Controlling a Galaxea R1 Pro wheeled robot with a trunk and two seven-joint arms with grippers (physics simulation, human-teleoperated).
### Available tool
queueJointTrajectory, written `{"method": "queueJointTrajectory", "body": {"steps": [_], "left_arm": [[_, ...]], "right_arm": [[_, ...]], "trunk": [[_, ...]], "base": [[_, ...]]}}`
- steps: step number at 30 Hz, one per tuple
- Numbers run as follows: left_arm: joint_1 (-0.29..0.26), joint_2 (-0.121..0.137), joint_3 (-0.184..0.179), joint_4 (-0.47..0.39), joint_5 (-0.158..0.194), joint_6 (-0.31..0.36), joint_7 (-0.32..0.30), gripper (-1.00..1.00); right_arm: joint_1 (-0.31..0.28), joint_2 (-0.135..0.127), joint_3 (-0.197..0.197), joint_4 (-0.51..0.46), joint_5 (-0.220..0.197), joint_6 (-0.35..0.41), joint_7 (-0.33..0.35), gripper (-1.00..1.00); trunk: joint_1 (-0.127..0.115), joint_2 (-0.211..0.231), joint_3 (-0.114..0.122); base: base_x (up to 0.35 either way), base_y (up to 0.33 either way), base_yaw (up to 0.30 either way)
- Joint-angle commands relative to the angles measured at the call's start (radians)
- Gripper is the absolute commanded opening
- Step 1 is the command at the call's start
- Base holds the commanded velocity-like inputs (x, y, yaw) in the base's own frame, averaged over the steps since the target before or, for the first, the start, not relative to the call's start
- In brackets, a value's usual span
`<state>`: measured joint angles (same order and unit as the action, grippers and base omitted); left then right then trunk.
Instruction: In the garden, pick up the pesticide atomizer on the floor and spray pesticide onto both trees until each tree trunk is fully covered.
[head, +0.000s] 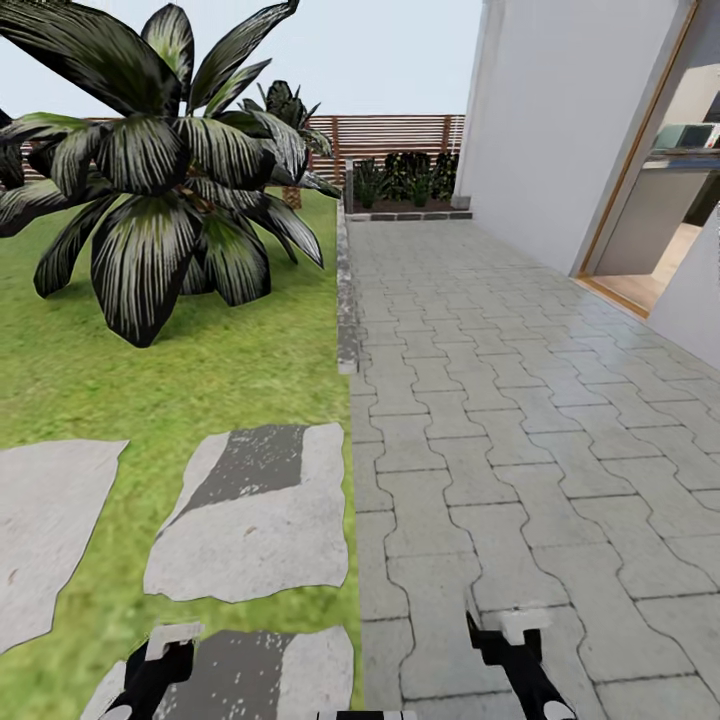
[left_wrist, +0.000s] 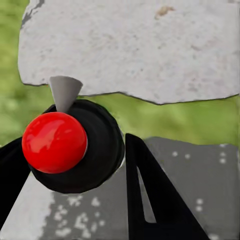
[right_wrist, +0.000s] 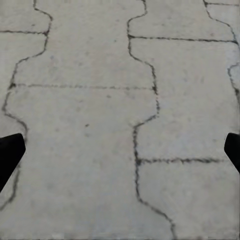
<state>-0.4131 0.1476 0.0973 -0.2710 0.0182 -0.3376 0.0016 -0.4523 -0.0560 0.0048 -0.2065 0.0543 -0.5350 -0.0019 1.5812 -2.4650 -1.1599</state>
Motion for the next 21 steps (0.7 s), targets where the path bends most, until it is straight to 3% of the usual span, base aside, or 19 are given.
{"method": "queueJointTrajectory", "body": {"steps": [1,6,21], "left_arm": [[0.009,0.0,0.002,-0.001,0.001,-0.006,0.001,-1.0],[0.034,0.003,0.004,0.003,0.002,-0.042,0.004,-1.0],[0.036,0.001,0.002,0.007,0.002,-0.046,0.002,-1.0]], "right_arm": [[0.001,-0.001,0.0,0.022,0.005,-0.022,0.0,1.0],[0.009,0.001,0.001,0.085,0.007,-0.05,0.004,1.0],[0.011,0.001,0.001,0.09,0.006,-0.051,0.001,1.0]], "trunk": [[-0.004,0.007,0.004],[-0.023,0.042,0.028],[-0.081,0.147,0.099]], "base": [[0.0,0.0,0.0],[0.0,0.0,0.0],[0.0,0.0,0.0]]}}
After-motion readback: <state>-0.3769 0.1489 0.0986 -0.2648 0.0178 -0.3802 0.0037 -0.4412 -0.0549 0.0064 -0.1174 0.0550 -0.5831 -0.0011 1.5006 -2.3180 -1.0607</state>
